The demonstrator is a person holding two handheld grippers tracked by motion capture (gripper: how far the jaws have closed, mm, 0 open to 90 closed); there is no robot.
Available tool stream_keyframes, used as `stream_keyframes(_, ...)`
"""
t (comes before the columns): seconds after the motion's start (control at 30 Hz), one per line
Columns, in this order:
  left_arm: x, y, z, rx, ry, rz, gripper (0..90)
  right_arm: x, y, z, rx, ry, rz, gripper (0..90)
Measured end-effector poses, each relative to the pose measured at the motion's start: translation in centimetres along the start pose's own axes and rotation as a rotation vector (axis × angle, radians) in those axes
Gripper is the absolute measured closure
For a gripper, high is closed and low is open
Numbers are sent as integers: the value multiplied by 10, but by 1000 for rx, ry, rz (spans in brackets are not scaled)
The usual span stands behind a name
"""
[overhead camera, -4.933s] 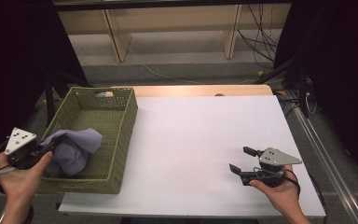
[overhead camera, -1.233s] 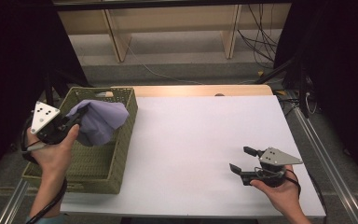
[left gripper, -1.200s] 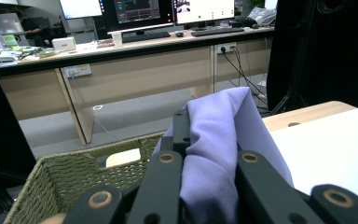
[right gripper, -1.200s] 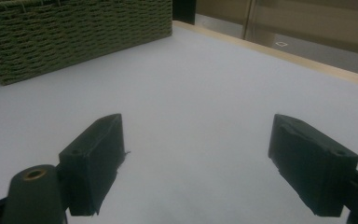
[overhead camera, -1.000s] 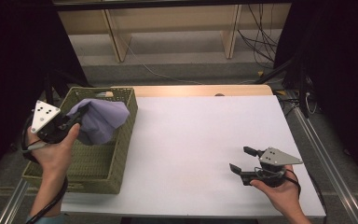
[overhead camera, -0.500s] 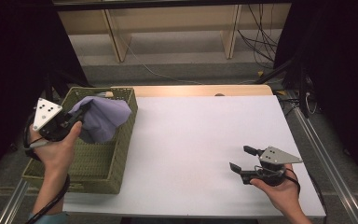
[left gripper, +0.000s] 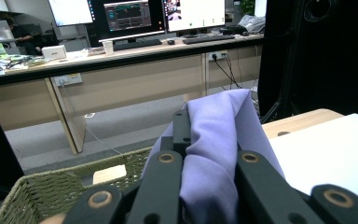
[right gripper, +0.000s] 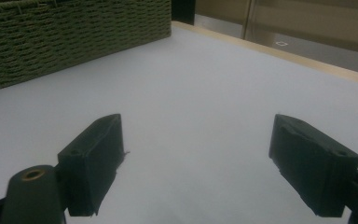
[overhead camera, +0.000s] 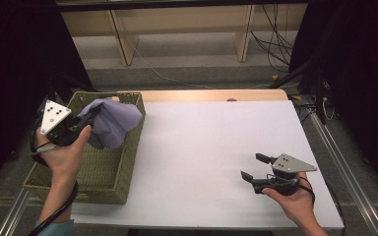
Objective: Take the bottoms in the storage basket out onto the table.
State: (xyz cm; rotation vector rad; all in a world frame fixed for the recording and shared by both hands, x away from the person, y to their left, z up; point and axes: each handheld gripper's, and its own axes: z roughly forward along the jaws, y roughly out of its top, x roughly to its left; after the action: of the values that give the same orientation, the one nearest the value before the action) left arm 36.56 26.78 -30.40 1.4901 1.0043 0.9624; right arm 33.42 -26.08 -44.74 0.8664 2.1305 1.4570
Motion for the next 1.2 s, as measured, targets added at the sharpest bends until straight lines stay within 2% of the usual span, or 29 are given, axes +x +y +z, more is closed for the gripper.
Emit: stream_keyframes(1.2, -11, 9, 7, -25, -31, 5, 848, 0, -1, 0, 7, -2, -1, 187)
